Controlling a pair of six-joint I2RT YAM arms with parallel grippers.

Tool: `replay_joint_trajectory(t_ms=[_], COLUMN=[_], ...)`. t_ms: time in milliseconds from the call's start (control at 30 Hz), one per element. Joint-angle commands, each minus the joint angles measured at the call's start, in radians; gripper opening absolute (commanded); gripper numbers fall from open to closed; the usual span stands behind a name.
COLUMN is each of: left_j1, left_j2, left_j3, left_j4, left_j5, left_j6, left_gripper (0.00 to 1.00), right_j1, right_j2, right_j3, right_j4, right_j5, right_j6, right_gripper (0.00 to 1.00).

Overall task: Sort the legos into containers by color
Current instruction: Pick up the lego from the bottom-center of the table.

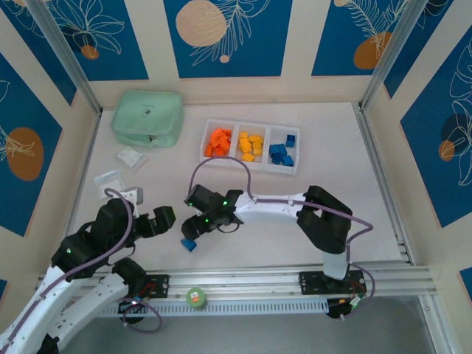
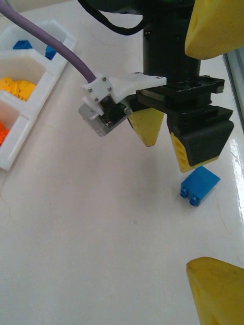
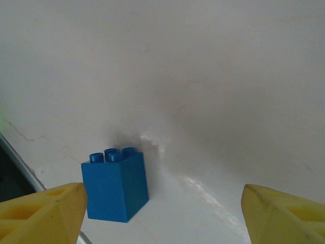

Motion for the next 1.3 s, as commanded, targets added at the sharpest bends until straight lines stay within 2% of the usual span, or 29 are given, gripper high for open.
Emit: replay_joint_trajectory(t_ms=[0, 400, 633, 1033, 1267], left_j1=[0.010, 0.010, 0.010, 0.010, 0.010], left_j2=[-0.022, -0.060, -0.056, -0.041, -0.008], left_j3=[0.012, 0.006, 0.003, 0.007, 0.009], left_j4=[-0.069, -0.095, -0.087, -0.058, -0.013], left_j5=[-0.033, -0.069, -0.069, -0.049, -0.029], left_j6=[-0.022, -0.042, -0.039, -0.035, -0.020], left_gripper=[0.99, 0.99, 0.99, 0.99, 0.99], right_j1=[0.022, 0.082, 0.088, 0.079, 0.024], right_j2=[0.039, 0.157, 0.197, 0.148, 0.017], right_j3=[0.059, 0.128, 0.154, 0.144, 0.095], right_j4=[0.012, -0.021, -0.048, -0.083, -0.082], right_j5=[-0.008, 0.022, 0.050, 0.079, 0.056], right_j6=[0.002, -0.051, -0.053, -0.048, -0.019], right_gripper=[0.79, 0.73, 0.61, 0.38, 0.31])
